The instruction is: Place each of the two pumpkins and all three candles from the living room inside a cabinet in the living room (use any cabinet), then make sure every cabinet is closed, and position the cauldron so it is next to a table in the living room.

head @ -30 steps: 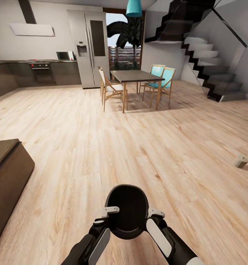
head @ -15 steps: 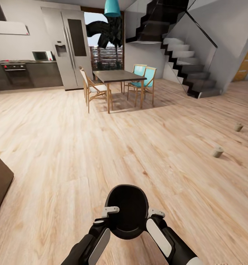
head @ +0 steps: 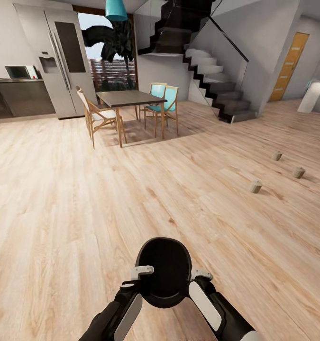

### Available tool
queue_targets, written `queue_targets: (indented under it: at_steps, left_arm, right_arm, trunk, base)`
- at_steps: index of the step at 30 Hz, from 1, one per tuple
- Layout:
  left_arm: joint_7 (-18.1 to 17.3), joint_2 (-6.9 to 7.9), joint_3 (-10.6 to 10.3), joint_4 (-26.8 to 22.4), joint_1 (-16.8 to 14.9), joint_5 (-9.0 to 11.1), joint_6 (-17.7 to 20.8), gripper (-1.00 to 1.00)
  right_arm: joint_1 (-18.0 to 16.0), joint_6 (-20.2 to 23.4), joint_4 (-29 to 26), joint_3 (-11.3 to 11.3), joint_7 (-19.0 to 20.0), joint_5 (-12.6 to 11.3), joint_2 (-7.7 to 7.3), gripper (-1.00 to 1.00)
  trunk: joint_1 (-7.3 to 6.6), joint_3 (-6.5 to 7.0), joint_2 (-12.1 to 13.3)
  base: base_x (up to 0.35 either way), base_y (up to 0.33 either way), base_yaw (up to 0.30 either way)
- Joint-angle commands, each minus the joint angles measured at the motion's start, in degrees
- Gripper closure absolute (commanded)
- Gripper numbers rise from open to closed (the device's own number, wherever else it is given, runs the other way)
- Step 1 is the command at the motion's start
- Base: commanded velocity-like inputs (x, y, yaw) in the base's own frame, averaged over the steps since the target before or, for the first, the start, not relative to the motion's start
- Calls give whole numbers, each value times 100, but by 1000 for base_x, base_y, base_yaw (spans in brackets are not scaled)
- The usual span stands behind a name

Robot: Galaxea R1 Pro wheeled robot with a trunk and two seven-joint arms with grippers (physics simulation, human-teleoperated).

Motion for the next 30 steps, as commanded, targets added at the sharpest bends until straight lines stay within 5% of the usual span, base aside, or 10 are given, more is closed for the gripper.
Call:
queue_targets:
  at_steps: [1, 30]
  left_arm:
    - [41, 0, -9, -15, -2, 90, -17, 100]
    - [41, 0, -9, -15, -2, 93, -17, 100]
  right_arm:
    - [-10, -51, -57, -4, -36, -45, -1, 100]
    - [-10, -51, -57, -4, -36, -45, -1, 100]
  trunk:
    - [-1, -5, -3]
    - [-1, -5, -3]
  base:
    - [0, 0, -273]
    - [0, 0, -273]
